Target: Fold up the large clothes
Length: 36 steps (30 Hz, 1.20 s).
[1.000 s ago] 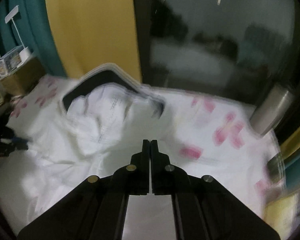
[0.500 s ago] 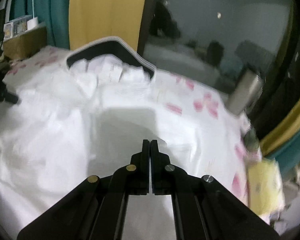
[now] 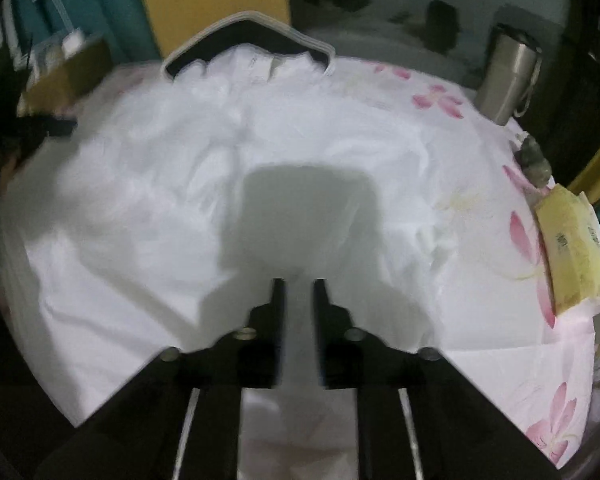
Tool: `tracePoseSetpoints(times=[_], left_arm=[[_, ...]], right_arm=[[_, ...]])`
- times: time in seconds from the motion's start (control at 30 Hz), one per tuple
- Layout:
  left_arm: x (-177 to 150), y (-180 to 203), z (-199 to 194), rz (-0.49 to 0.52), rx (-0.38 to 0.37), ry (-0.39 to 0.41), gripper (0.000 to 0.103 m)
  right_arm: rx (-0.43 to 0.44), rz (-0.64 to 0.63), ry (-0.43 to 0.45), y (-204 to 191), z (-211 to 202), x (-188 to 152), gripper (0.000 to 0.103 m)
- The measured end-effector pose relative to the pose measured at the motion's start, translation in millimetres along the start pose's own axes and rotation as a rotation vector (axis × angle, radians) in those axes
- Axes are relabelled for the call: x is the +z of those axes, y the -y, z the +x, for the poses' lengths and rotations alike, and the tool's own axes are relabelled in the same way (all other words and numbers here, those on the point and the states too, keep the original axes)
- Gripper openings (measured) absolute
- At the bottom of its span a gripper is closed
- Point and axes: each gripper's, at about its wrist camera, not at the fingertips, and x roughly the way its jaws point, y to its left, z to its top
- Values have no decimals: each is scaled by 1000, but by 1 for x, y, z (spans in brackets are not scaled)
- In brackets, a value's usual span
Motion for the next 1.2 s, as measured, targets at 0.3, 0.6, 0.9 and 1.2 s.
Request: tracePoseSetpoints(times=[0.3, 0.6, 0.9, 1.2], left_arm=[[49, -77, 62, -131, 156, -37, 44], [61, -93, 74, -139, 116, -6, 3], [43, -111, 58, -268, 195, 88, 2], [42, -87, 30, -244, 272, 91, 44]], right_arm=[[110, 213, 57, 29, 34, 38, 50], [21, 22, 100, -2, 19, 75, 2], [-41, -19, 115, 10, 36, 116, 2], [-104, 103, 5, 41, 74, 85, 33]])
